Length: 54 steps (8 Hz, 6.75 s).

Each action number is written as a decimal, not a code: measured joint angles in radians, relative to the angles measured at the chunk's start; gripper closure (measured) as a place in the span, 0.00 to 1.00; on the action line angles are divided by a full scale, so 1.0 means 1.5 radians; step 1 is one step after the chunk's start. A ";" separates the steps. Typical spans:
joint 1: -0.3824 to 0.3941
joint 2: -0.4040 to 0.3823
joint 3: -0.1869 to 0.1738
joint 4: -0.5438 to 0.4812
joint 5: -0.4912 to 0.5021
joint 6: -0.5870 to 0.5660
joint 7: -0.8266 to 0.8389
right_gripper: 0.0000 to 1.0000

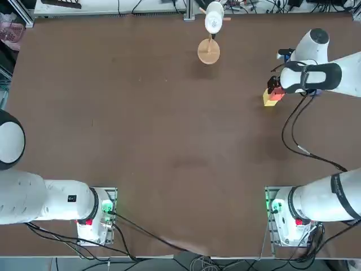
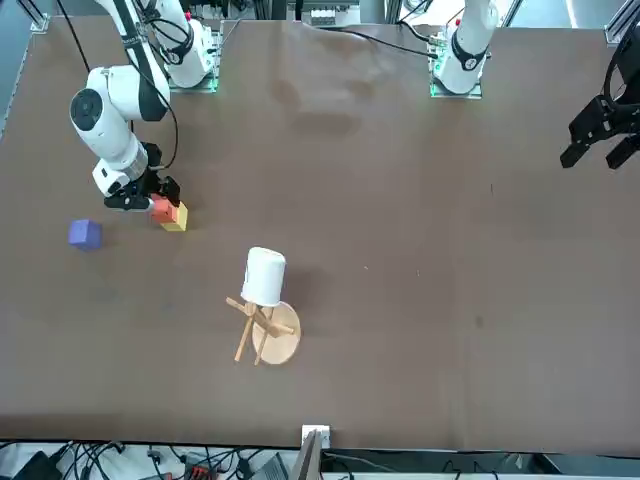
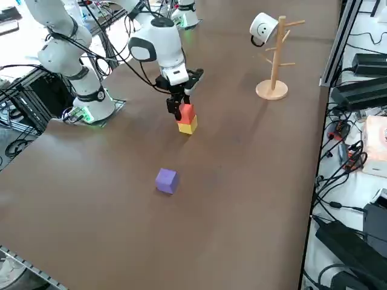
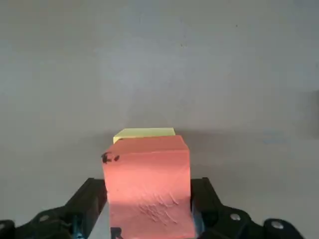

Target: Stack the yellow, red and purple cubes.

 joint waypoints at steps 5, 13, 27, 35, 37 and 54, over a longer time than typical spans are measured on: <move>0.000 -0.047 0.001 0.034 0.000 -0.063 -0.001 0.00; -0.052 0.019 -0.209 0.123 0.000 -0.062 -0.382 0.00; -0.147 0.263 -0.210 0.303 0.266 -0.048 -0.699 0.00; -0.147 0.287 -0.205 0.304 0.284 -0.071 -0.703 0.00; -0.147 0.298 -0.205 0.305 0.284 -0.069 -0.703 0.01; 0.122 -0.051 -0.191 0.186 0.122 -0.294 -0.182 0.30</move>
